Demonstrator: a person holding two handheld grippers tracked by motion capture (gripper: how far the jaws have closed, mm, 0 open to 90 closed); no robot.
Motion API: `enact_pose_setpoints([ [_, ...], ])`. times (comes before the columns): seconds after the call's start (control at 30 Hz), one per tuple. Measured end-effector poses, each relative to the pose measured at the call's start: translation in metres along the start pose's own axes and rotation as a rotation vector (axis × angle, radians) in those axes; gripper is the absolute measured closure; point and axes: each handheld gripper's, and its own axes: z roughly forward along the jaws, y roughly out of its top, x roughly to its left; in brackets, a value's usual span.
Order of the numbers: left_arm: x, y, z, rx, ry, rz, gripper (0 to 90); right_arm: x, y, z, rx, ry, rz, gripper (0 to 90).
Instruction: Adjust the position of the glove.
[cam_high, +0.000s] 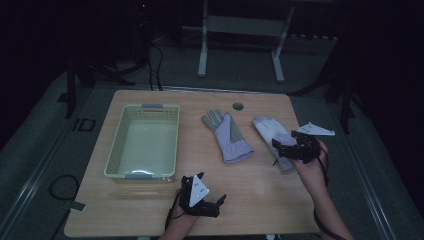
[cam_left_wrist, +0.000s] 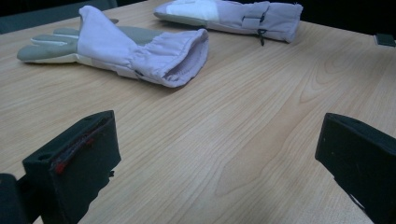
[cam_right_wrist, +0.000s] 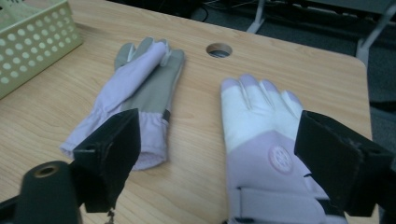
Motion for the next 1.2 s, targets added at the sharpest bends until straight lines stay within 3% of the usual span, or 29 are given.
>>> enact_pose_setpoints([
  [0.17,0.0,0.0,0.0,0.0,-0.003,-0.001,0.0,0.015,0.012,0.013,0.004,0.033,-0.033,17.1],
  [0.67,0.001,0.0,0.0,-0.002,-0.014,-0.006,0.0,0.049,0.037,0.057,0.038,0.124,-0.061,17.6],
  [0.97,0.001,0.0,0.0,-0.001,-0.017,0.0,0.0,0.066,0.041,0.098,0.087,0.162,-0.067,22.2],
  [1.07,0.001,0.0,0.0,-0.004,-0.021,-0.006,0.0,0.069,0.04,0.106,0.101,0.158,-0.069,23.2],
  [1.2,0.001,0.0,0.0,-0.003,-0.021,-0.002,0.0,0.074,0.038,0.129,0.139,0.159,-0.082,27.1],
])
